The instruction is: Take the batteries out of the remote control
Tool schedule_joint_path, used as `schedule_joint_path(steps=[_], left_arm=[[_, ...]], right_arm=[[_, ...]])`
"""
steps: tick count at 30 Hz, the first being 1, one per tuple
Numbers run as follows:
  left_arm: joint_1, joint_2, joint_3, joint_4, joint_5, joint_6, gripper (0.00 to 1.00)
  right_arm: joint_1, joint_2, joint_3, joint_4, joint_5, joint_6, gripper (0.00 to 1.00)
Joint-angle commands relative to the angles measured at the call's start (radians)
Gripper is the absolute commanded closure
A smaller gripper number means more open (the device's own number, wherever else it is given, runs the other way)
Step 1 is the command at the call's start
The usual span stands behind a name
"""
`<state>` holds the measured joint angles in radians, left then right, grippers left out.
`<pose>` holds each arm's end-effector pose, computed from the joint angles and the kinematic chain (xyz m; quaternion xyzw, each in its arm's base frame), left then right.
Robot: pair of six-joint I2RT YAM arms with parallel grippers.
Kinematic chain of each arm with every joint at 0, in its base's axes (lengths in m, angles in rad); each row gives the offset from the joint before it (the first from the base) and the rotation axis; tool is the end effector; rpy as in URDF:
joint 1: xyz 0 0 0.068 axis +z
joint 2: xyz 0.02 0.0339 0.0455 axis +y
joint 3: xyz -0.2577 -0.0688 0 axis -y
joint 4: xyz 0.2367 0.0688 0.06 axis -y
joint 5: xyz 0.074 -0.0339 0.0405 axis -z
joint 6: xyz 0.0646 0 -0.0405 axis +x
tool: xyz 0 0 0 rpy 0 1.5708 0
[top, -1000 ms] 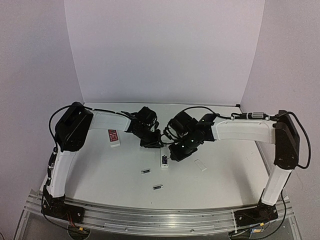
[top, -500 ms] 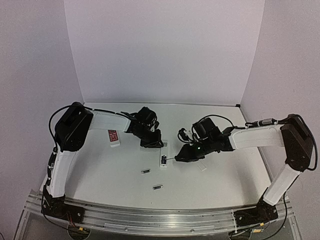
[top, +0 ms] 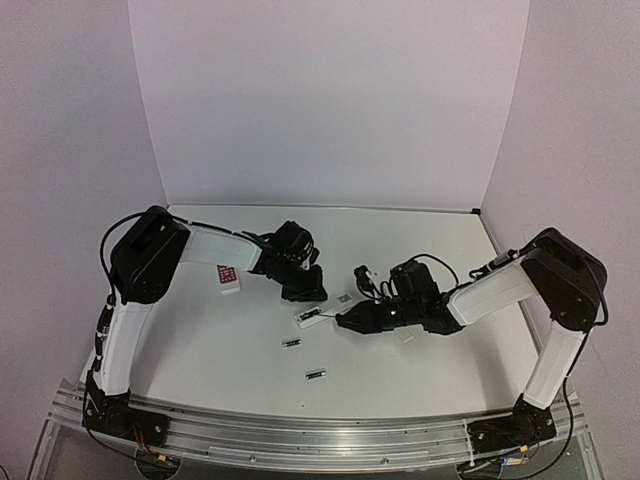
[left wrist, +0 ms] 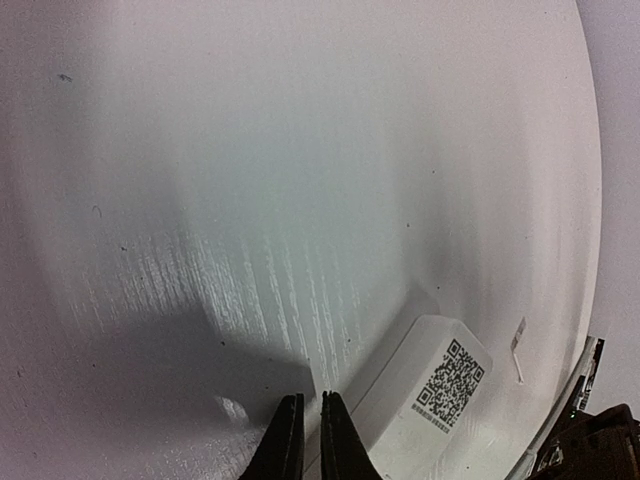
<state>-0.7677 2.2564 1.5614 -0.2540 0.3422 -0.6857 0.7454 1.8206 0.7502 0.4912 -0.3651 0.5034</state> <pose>0.3317 -0.3503 0.0979 0.0905 0.9352 -0.3214 0.1176 0.2506 0.2627 0.1108 -0.1901 0.8482 0.4030 0.2862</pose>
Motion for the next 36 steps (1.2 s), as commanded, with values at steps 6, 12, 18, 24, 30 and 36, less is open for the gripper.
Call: schedule_joint_path(steps=[6,12,18,24,30,36], left_arm=[[-0.013,0.049,-0.068,-0.177,-0.055,0.002,0.92],[-0.013,0.012,-0.084,-0.17,-0.046,-0.001,0.92],[-0.013,-0.026,-0.073,-0.167,-0.049,-0.014,0.92],[-0.011,-0.096,-0.08,-0.162,-0.079,-0.017,0.88],[0.007,-0.243,-0.123,-0.146,-0.187,-0.021,0.61],[0.041,-0.434,-0.226,-0.145,-0.337,-0.034,0.09]], right_arm=[[0.008,0.042,-0.03,-0.164,0.108,0.017,1.0],[0.008,0.024,-0.091,-0.013,0.146,-0.018,1.0],[0.008,-0.059,-0.162,0.183,0.085,-0.041,1.0],[0.008,-0.193,-0.22,0.173,0.109,-0.012,1.0],[0.008,-0.274,-0.27,-0.044,0.192,-0.023,0.97],[0.009,-0.245,-0.271,-0.091,0.195,-0.019,0.8]])
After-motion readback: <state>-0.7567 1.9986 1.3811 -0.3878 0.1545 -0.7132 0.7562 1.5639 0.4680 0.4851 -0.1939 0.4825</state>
